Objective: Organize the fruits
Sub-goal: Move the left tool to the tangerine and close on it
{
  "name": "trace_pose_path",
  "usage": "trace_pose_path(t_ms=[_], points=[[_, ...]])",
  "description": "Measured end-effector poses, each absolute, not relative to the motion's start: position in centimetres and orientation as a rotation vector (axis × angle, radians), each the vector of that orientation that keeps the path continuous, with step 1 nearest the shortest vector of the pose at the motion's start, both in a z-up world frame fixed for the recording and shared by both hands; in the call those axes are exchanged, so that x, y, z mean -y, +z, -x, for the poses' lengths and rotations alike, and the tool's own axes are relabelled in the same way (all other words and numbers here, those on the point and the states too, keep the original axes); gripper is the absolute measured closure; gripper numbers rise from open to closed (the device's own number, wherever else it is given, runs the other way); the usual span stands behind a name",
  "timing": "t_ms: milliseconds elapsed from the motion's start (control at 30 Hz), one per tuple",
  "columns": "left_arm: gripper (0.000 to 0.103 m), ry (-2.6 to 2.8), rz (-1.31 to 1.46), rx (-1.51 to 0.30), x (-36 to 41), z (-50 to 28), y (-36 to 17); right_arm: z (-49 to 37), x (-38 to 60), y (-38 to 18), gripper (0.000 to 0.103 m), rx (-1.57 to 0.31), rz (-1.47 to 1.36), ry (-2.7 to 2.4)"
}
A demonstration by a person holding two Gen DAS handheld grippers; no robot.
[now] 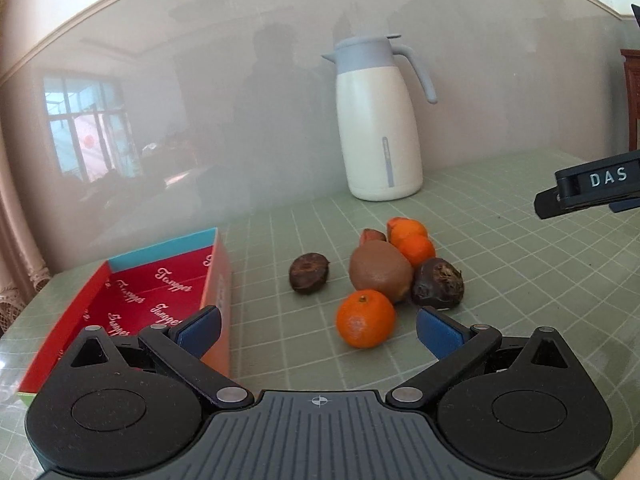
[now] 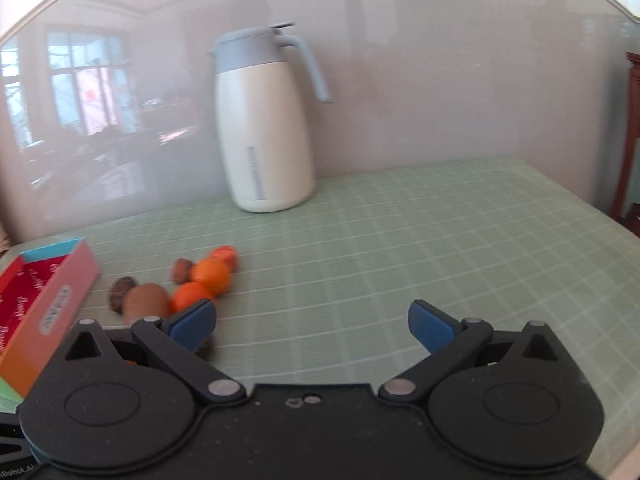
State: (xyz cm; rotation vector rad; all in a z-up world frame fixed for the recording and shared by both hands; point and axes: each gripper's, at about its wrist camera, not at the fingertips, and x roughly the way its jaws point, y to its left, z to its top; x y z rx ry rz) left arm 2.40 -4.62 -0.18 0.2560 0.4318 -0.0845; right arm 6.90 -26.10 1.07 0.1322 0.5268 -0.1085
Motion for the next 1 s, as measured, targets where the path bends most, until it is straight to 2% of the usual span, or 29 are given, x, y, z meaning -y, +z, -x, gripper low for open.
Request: trace_pose_path(t_ms=[633,767,933,1000], points=[[0.001,-0.110,-0.241,-0.557,6.3,-6.2,-2.6,-5.2,30.2,1.0,0.000,-0.517,-0.189,-0.176],[0.012,-0.136,-0.232,-0.579,6.4,-6.7,-2.8,-5.4,29.4,1.3,0.000,-0.511,-0.188,-0.144],[0.012,-0.135,-0.201,-0.589,6.1,-7.2,-2.8,-5.7,28.7,1.3,0.000,-0.512,-0.176,-0.123],[0.016,-0.140,-0.199,-0.584,6.2,-7.2,-2.8,-5.8,28.5,1.3,0.000,-0.516,-0.178,-0.123]])
